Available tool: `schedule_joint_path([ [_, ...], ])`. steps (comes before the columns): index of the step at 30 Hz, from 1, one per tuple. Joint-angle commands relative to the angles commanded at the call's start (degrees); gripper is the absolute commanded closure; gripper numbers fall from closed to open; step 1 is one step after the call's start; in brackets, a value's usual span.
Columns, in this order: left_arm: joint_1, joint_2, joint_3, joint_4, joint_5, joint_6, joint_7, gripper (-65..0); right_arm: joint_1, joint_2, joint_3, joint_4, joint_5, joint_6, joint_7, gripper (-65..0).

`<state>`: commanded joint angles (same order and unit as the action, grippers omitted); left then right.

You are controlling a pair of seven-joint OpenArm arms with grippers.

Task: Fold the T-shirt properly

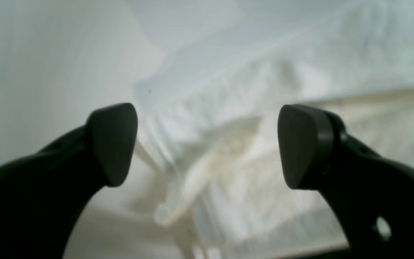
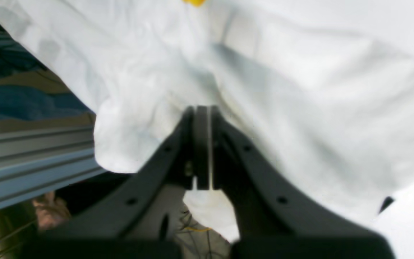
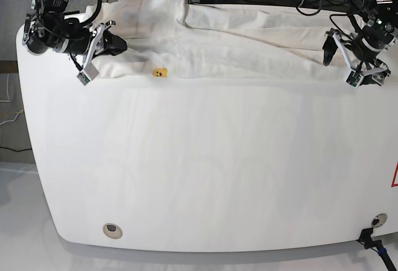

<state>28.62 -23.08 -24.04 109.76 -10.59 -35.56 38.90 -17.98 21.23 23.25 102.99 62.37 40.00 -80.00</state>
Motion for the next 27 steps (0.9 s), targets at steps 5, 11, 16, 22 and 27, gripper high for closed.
schedule_joint_path([
  [5, 2.20, 0.09, 0.18, 0.00, 0.00, 0.00, 0.00, -11.4, -1.58, -0.62, 0.00, -0.09, 0.00, 0.00, 0.00, 0.0],
  [11, 2.29, 2.29, 0.35, -1.05, 0.35, 0.00, 0.09, -12.9, -1.67, -0.70, 0.00, -0.35, -0.09, 0.00, 0.00, 0.0],
  [16, 2.81, 2.37, 2.81, -5.19, 0.44, 0.00, 0.09, -12.8, -2.64, -2.02, -0.09, -1.58, -5.45, 0.00, 0.00, 0.0],
  [22, 2.37, 2.37, 3.87, -12.04, 0.26, 0.00, 0.00, -12.8, -2.55, -5.27, -2.90, -4.66, -18.29, 0.00, 2.42, 0.0],
  [27, -1.32, 2.20, 5.27, -16.00, 0.35, 0.00, 0.00, -12.8, -2.20, -5.19, -5.54, -8.44, -19.08, 0.00, 7.87, 0.0],
])
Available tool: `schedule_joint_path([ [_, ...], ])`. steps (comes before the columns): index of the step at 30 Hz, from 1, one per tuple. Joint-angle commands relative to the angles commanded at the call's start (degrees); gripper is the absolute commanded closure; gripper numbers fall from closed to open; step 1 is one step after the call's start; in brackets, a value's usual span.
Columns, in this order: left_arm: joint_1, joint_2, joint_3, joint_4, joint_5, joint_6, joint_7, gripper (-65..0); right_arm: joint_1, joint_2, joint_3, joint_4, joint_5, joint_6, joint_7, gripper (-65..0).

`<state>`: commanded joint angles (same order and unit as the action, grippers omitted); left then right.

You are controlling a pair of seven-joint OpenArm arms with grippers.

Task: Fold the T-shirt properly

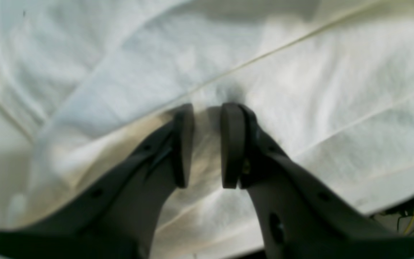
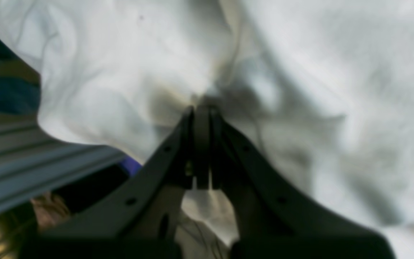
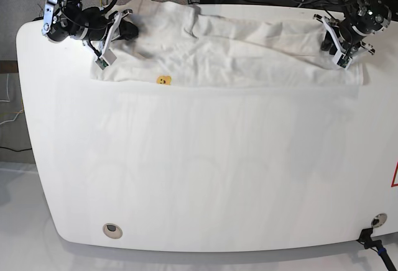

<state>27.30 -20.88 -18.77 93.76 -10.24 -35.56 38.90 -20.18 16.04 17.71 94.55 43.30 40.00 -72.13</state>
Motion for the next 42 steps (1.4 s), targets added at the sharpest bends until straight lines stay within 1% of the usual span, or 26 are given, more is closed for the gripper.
schedule_joint_path([
  [1, -1.14, 0.00, 0.44, -1.23, 0.00, 0.00, 0.00, -12.8, 0.79, 0.18, -0.09, -1.32, -0.09, 0.00, 0.79, 0.0],
  [4, -4.92, -0.18, 1.32, -3.96, 0.09, 0.00, 0.00, -12.9, 3.96, 1.41, -0.09, -6.86, -0.09, 0.00, 1.14, 0.0],
  [8, -11.08, -0.35, 2.46, -7.03, 0.26, 0.00, 0.00, -12.9, 7.65, 3.08, -0.09, -10.37, -0.09, 0.00, 1.32, 0.0],
  [10, -13.27, -0.35, 2.46, -7.82, 2.55, 0.00, 0.00, -13.1, 9.85, 3.96, -0.18, -11.78, -0.09, 0.00, 1.32, 0.0],
  [12, -15.12, -0.26, 2.55, -7.82, 5.36, 0.00, 0.00, -13.1, 11.87, 5.63, -0.26, -13.19, -0.09, 0.00, 1.32, 0.0],
  [15, -16.44, -0.35, 2.55, -7.82, 5.89, 0.00, 0.00, -13.2, 14.51, 6.42, -0.26, -14.77, -0.09, 0.00, 1.32, 0.0],
  [18, -16.62, -0.35, 2.55, -7.47, 5.89, 0.00, 0.00, -13.2, 15.12, 7.30, -0.53, -14.86, -0.09, 0.00, 1.23, 0.0],
  [21, -16.44, -0.35, 2.55, -7.47, 5.89, 0.00, 0.00, -13.2, 15.65, 7.47, -4.22, -14.86, -0.09, 0.00, 1.23, 0.0],
  [25, -16.35, -0.35, 2.55, -7.38, 5.80, 0.00, 0.00, -13.2, 15.47, 7.03, -5.01, -14.68, 0.18, 0.00, 1.23, 0.0],
  [27, -16.35, -0.44, 2.37, -6.59, 5.80, 0.00, 0.00, -13.2, 15.47, 6.95, -5.01, -14.07, 0.26, 0.00, 1.23, 0.0],
  [29, -15.82, -1.41, 2.37, -4.22, 5.80, 0.00, 0.18, -13.2, 15.47, 6.95, -5.01, -12.75, 0.35, 0.00, 0.97, 0.0],
  [34, -13.63, -3.16, 2.11, 2.99, 5.71, 0.00, 0.18, -13.2, 15.82, 7.03, -4.75, -7.12, 0.44, 0.00, -1.67, 0.0],
  [38, -13.36, -4.13, 2.11, 5.10, 5.71, 0.00, 0.18, -13.2, 15.82, 6.86, -4.75, -2.11, 0.44, 0.00, -1.76, 0.0],
  [40, -13.27, -4.84, 2.02, 6.59, 5.63, 0.00, 0.18, -13.2, 15.82, 5.98, -4.75, 0.18, 0.44, 0.00, -1.85, 0.0],
  [42, -13.27, -4.75, 2.02, 8.18, 5.63, 0.00, 0.18, -13.2, 15.82, 5.36, -4.75, 3.08, 0.35, 0.00, -1.85, 0.0],
])
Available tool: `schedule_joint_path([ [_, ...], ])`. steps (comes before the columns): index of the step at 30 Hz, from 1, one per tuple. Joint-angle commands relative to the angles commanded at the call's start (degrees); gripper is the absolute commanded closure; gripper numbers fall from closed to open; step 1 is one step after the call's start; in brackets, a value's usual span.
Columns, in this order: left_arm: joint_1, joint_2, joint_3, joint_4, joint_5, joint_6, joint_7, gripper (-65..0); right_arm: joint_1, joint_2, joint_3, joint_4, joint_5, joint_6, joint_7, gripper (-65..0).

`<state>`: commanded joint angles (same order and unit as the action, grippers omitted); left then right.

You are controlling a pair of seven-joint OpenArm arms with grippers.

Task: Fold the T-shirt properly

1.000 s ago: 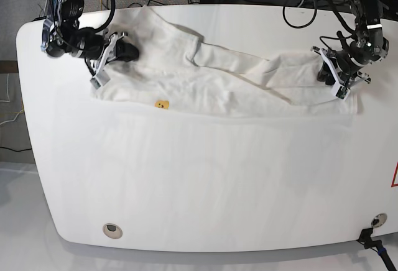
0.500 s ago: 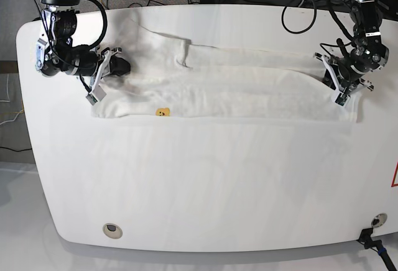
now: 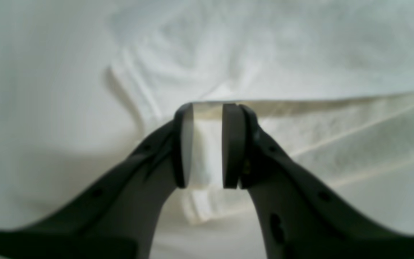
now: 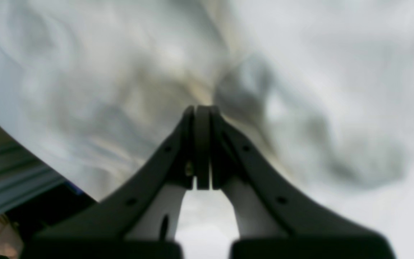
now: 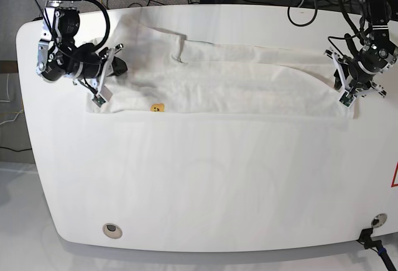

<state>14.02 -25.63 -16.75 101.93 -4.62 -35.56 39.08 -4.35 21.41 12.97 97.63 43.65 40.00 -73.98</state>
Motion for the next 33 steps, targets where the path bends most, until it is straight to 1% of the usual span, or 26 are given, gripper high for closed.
schedule_joint_path([
  [1, 0.00, 0.00, 0.00, 0.53, 0.00, 0.00, 0.00, -13.2, 0.00, -0.09, 0.00, 1.14, -0.09, 0.00, 0.09, 0.0],
  [4, 0.09, 0.35, 0.00, 2.46, -0.09, 0.00, 0.00, -13.2, 0.00, -2.11, 0.09, 5.36, -0.44, 0.00, 0.35, 0.0],
  [6, 0.09, 0.53, 0.00, 2.99, -0.09, 0.00, 0.00, -13.2, -0.18, -2.55, 0.09, 8.53, -0.44, 0.00, 1.41, 0.0],
  [7, 0.09, 0.53, 0.00, 3.16, -0.09, 0.00, 0.00, -13.2, -0.44, -3.16, 0.09, 10.02, -0.44, -0.57, 2.20, 0.0],
  [9, 0.09, 1.23, -0.09, 3.25, -0.09, 0.00, 0.00, -13.2, -0.79, -3.96, 0.09, 11.34, -0.44, -4.26, 3.52, 0.0],
  [10, 0.09, 1.49, -0.53, 3.25, -0.09, 0.00, -0.09, -13.2, -1.14, -3.96, 0.09, 11.43, -0.53, -5.58, 4.04, 0.0],
  [11, 0.18, 1.67, -1.41, 3.25, -0.09, 0.00, -0.09, -13.2, -1.41, -3.96, 0.00, 11.52, -0.97, -6.81, 4.75, 0.0],
  [12, 0.53, 1.93, -2.29, 3.25, -0.09, 0.00, -0.09, -13.2, -1.58, -3.96, 0.00, 11.78, -2.11, -7.60, 5.80, 0.0],
  [13, 0.70, 2.37, -3.08, 3.25, -0.18, 0.00, -0.26, -13.2, -1.85, -4.13, -0.18, 12.31, -3.87, -8.04, 7.21, 0.0],
  [17, 0.79, 2.90, -4.04, 3.16, -0.18, 0.00, -0.26, -13.2, -4.84, -6.86, -0.26, 14.07, -13.89, -8.04, 14.33, 0.0],
  [19, 0.79, 4.13, -4.84, 3.16, -0.18, 0.00, -0.44, -13.3, -6.33, -8.70, -0.26, 14.33, -19.78, -8.04, 18.64, 0.0],
  [20, 0.79, 4.75, -5.36, 3.16, -0.18, 0.00, -1.14, -13.3, -7.21, -9.93, -0.26, 14.33, -22.77, -7.96, 21.36, 0.0],
  [22, 0.88, 5.63, -5.36, 3.16, 0.09, 0.00, -4.04, -13.3, -8.97, -11.78, -0.26, 14.33, -27.78, -7.87, 25.67, 0.0],
  [24, 2.20, 5.98, -5.36, 3.16, 0.09, 0.00, -5.36, -13.3, -10.64, -13.36, -0.26, 14.33, -31.82, -7.60, 29.71, 0.0],
  [25, 2.81, 5.98, -5.27, 3.16, 0.09, 0.00, -5.63, -13.3, -11.25, -13.89, -0.26, 14.42, -32.88, -7.60, 30.51, 0.0],
  [29, 5.54, 6.07, -5.80, 3.34, 0.00, 0.00, -6.33, -13.3, -14.15, -14.07, -0.18, 15.56, -32.97, -7.60, 30.59, 0.0],
  [31, 7.21, 6.15, -8.00, 3.69, -0.09, 0.00, -7.74, -13.3, -14.86, -14.24, -0.18, 15.74, -32.97, -7.60, 30.59, 0.0],
  [33, 7.38, 6.68, -10.02, 3.52, -0.09, 0.00, -8.00, -13.3, -14.95, -14.24, -0.18, 15.65, -32.88, -7.60, 30.59, 0.0],
])
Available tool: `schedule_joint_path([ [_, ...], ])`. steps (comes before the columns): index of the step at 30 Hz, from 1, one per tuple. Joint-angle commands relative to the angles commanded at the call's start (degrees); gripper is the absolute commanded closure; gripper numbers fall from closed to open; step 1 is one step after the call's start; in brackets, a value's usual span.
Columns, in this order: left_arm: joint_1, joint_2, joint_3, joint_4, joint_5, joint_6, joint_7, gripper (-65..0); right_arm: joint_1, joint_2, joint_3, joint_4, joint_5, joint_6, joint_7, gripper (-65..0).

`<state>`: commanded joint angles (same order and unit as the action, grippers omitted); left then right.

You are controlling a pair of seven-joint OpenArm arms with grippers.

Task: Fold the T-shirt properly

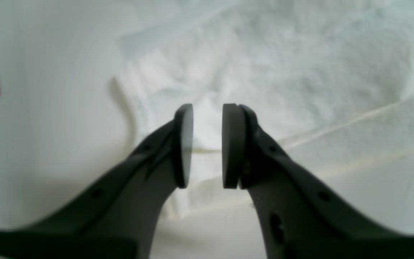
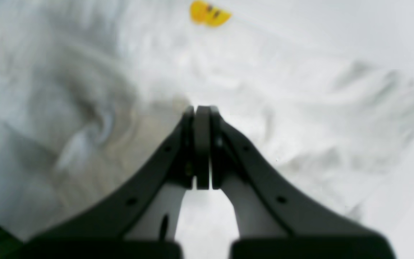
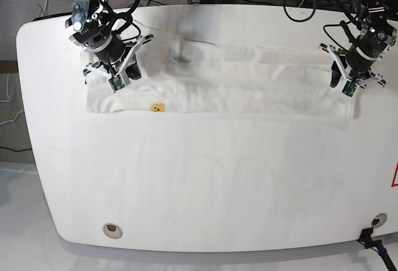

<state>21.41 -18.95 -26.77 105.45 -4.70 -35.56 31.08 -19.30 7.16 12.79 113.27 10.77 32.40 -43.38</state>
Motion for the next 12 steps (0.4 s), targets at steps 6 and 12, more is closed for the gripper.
schedule_joint_path([
  [6, 0.00, -0.09, -2.55, 0.00, 0.00, 0.00, 0.00, -13.3, 1.58, -0.18, -0.09, -0.09, -0.09, -0.35, 0.00, 0.0],
  [12, -0.09, -0.18, -6.07, -0.88, 0.18, 0.00, 0.00, -13.3, 2.64, -0.18, -0.18, -0.09, -0.18, -0.35, 0.00, 0.0],
])
